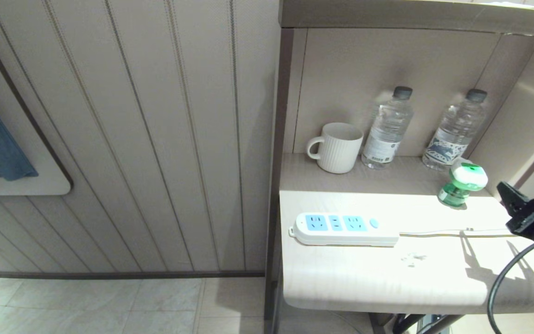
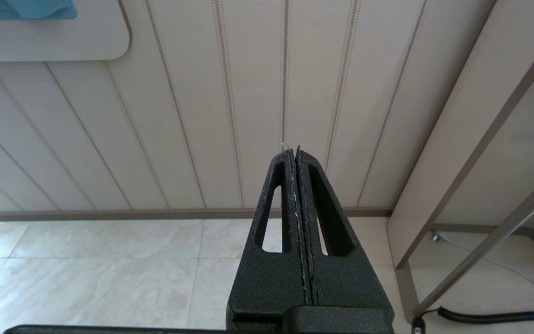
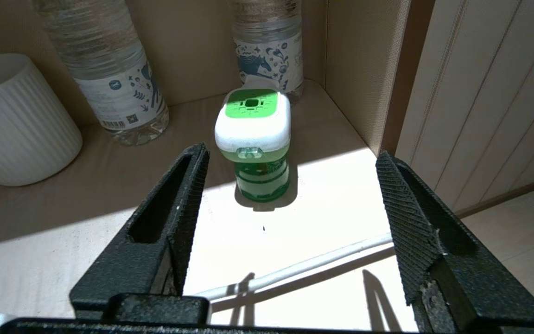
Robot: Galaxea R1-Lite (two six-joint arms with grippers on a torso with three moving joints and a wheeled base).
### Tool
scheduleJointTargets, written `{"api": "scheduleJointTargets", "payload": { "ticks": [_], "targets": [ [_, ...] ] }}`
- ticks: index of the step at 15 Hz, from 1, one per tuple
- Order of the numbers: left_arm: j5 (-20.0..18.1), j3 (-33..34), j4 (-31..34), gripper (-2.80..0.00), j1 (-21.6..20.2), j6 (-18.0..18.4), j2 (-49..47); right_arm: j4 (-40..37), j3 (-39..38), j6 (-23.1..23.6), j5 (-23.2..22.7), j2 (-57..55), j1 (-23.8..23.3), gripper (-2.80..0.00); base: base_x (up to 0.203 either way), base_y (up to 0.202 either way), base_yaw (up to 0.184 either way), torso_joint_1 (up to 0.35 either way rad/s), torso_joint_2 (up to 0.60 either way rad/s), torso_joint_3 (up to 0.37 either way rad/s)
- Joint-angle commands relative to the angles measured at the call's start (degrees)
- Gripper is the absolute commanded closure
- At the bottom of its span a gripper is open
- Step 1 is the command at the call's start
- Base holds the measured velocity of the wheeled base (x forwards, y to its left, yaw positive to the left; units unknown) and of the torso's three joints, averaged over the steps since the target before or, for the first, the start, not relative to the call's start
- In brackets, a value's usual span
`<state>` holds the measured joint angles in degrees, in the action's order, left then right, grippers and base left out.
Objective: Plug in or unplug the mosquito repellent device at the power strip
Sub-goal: Pick up the mosquito repellent liquid
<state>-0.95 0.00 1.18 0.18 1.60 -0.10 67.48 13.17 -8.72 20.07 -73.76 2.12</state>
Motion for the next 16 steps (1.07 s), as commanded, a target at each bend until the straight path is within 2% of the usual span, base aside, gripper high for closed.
{"api": "scheduleJointTargets", "payload": {
  "ticks": [1, 5, 16],
  "targets": [
    [-0.01, 0.0, 0.04, 0.0, -0.01, -0.01, -0.08, 1.65, 1.24, 1.16, 0.14, -3.7, -0.09, -2.8, 0.0, 0.0, 0.0, 0.0, 0.0, 0.0],
    [-0.01, 0.0, 0.04, 0.0, -0.01, 0.07, -0.08, 7.48, 3.04, 5.14, 0.15, -9.28, 0.08, -2.8, 0.0, 0.0, 0.0, 0.0, 0.0, 0.0],
    [-0.01, 0.0, -0.02, 0.0, -0.01, 0.05, -0.08, 7.89, 15.64, 5.56, 0.15, -22.64, 0.11, -2.8, 0.0, 0.0, 0.0, 0.0, 0.0, 0.0]
  ]
}}
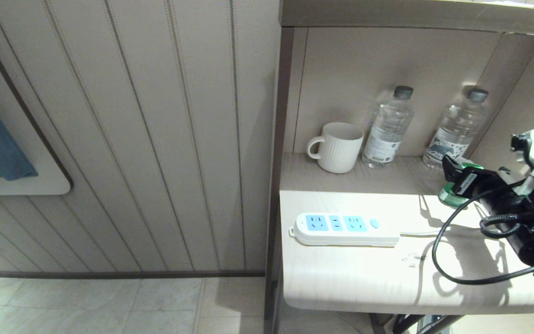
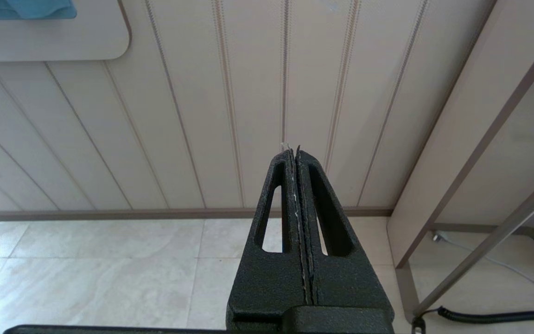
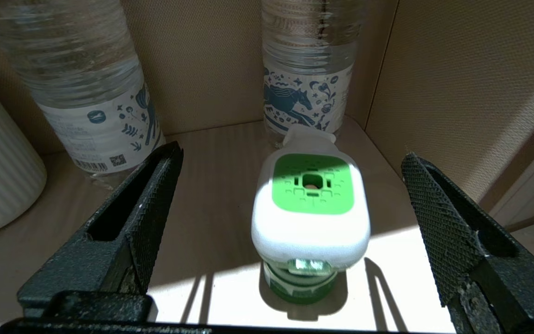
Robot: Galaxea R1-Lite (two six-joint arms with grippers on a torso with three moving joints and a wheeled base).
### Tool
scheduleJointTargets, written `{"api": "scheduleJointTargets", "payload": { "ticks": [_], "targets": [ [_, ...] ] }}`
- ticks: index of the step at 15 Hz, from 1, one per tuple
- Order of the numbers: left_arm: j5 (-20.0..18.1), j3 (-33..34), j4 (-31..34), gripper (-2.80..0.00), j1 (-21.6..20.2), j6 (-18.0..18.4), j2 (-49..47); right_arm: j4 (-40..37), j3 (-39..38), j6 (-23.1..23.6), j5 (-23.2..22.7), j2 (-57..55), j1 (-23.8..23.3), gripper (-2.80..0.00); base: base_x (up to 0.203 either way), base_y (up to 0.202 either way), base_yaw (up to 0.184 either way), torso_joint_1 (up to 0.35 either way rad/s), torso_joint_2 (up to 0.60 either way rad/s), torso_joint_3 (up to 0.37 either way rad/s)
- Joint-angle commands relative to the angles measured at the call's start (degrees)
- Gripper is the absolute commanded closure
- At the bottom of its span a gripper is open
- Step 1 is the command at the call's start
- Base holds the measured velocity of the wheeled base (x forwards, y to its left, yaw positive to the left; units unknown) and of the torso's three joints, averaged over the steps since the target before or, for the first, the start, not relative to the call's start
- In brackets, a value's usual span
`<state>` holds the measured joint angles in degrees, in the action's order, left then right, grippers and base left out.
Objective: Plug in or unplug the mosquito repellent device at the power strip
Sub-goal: Pick up the mosquito repellent liquid
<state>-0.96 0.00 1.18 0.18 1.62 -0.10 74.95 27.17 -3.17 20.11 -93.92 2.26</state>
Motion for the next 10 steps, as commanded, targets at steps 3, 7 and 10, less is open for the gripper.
{"api": "scheduleJointTargets", "payload": {
  "ticks": [3, 7, 10],
  "targets": [
    [0.0, 0.0, 0.03, 0.0, -0.01, -0.02, -0.08, 0.55, 3.16, 0.09, 0.01, -4.96, -0.06, -2.8, 0.0, 0.0, 0.0, 0.0, 0.0, 0.0],
    [0.0, 0.0, -0.04, 0.0, -0.01, 0.05, -0.08, 0.63, 3.7, -0.08, 0.01, -6.52, -0.14, -2.8, 0.0, 0.0, 0.0, 0.0, 0.0, 0.0],
    [0.0, 0.0, -0.04, 0.0, -0.01, 0.05, -0.08, 0.55, 3.79, -0.17, 0.01, -6.83, -0.15, -2.8, 0.0, 0.0, 0.0, 0.0, 0.0, 0.0]
  ]
}}
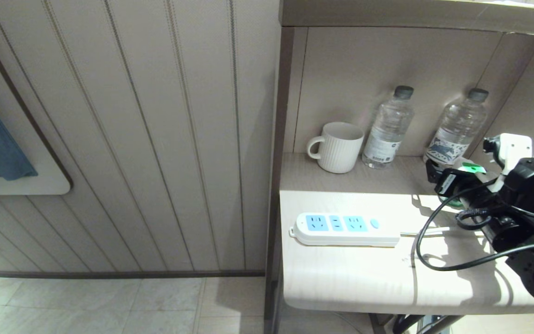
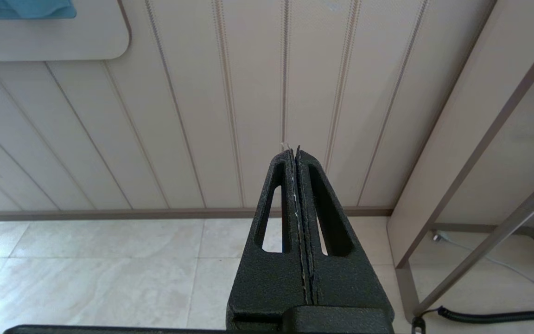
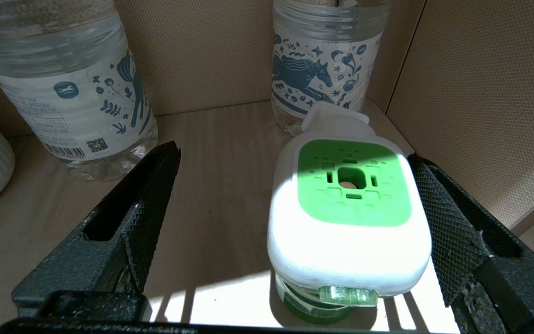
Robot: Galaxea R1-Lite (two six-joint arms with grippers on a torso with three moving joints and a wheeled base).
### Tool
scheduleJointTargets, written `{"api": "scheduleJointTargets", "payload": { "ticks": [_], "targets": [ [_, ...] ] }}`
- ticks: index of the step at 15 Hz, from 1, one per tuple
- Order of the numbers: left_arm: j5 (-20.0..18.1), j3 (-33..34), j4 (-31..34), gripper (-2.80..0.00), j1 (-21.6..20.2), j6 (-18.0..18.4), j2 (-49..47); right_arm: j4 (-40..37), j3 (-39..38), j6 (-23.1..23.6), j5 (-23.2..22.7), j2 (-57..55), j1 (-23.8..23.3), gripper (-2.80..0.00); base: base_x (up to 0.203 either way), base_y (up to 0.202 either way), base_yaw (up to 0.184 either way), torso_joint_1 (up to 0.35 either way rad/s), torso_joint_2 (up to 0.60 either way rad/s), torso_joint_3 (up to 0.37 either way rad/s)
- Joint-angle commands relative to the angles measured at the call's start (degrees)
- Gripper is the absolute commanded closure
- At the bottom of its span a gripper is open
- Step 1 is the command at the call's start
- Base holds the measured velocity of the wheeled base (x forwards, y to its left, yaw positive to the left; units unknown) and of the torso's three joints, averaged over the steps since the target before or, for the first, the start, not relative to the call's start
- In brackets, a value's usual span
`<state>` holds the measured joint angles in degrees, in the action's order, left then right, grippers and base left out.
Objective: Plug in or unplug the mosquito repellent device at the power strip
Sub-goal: Pick up the mosquito repellent liquid
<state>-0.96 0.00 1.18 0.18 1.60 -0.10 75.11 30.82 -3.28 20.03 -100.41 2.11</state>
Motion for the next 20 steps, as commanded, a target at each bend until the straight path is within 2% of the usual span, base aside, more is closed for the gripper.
{"api": "scheduleJointTargets", "payload": {
  "ticks": [1, 10, 20],
  "targets": [
    [0.0, 0.0, 0.05, 0.0, -0.01, -0.01, -0.08, 0.39, 0.41, -0.06, 0.1, -0.7, 0.0, -2.8, 0.0, 0.0, 0.0, 0.0, 0.0, 0.0],
    [0.0, 0.0, 0.05, 0.0, -0.01, -0.01, -0.08, 0.48, 0.82, 2.93, 0.01, -0.84, 0.26, -2.8, 0.0, 0.0, 0.0, 0.0, 0.0, 0.0],
    [0.0, 0.0, 0.05, 0.0, -0.01, 0.07, -0.08, 0.65, 0.82, 3.9, 0.01, -1.98, 0.26, -2.8, 0.0, 0.0, 0.0, 0.0, 0.0, 0.0]
  ]
}}
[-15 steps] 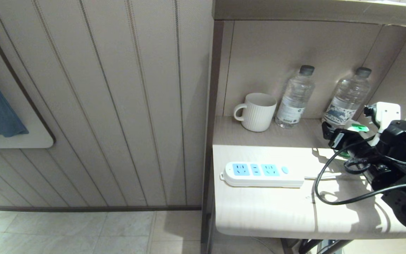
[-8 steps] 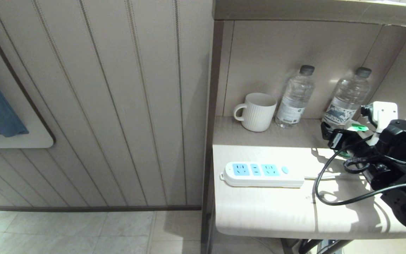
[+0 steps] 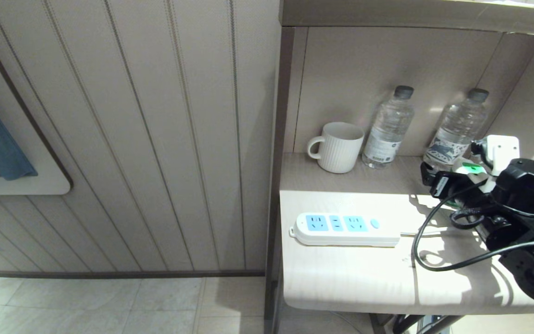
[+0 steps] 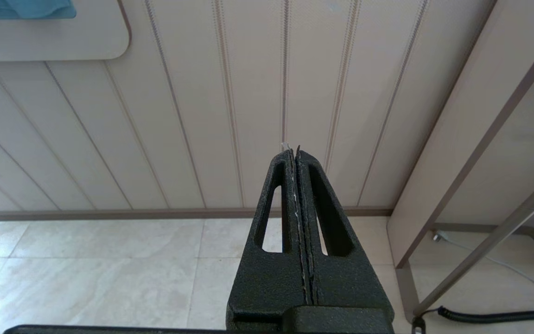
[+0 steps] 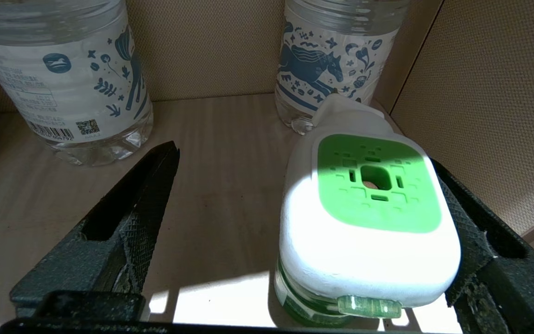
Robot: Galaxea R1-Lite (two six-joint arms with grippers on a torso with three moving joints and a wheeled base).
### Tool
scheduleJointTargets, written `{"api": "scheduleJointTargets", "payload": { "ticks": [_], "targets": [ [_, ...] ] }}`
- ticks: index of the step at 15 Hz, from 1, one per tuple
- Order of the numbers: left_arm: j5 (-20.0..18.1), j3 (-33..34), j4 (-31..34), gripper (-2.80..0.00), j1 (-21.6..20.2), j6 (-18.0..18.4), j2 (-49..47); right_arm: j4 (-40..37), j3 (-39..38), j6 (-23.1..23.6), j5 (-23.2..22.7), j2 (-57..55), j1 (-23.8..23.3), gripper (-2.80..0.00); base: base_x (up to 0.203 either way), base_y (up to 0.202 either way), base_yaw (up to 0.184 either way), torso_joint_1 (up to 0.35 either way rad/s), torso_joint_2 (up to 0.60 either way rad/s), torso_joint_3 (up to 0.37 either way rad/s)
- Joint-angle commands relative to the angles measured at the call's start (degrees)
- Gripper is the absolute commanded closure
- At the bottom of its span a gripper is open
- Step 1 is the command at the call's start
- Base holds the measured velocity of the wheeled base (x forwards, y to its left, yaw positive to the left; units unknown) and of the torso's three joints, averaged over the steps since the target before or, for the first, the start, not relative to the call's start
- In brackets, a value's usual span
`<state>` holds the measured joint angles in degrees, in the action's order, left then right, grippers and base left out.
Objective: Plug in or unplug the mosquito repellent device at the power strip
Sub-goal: Pick up the mosquito repellent liquid
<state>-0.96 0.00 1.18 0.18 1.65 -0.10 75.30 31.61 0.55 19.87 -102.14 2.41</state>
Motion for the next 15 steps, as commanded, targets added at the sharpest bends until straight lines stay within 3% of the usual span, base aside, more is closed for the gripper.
{"api": "scheduleJointTargets", "payload": {
  "ticks": [1, 2, 3, 15],
  "targets": [
    [0.0, 0.0, -0.04, 0.0, -0.01, 0.02, -0.08, 0.46, 0.03, 0.07, 0.17, -0.25, -0.04, -2.8, 0.0, 0.0, 0.0, 0.0, 0.0, 0.0],
    [0.0, 0.0, -0.02, 0.0, -0.01, -0.05, -0.08, 0.45, 0.03, 0.14, 0.17, -0.33, 0.04, -2.8, 0.0, 0.0, 0.0, 0.0, 0.0, 0.0],
    [0.0, 0.0, -0.02, 0.0, -0.01, 0.02, -0.08, 0.64, 0.03, 0.32, 0.22, -0.46, 0.04, 0.0, 0.0, 0.0, 0.0, 0.0, 0.0, 0.0],
    [0.0, 0.0, 0.01, 0.0, -0.01, -0.02, -0.08, 2.92, -0.01, 0.91, 0.26, -0.71, -0.29, 0.0, 0.0, 0.0, 0.0, 0.0, 0.0, 0.0]
  ]
}}
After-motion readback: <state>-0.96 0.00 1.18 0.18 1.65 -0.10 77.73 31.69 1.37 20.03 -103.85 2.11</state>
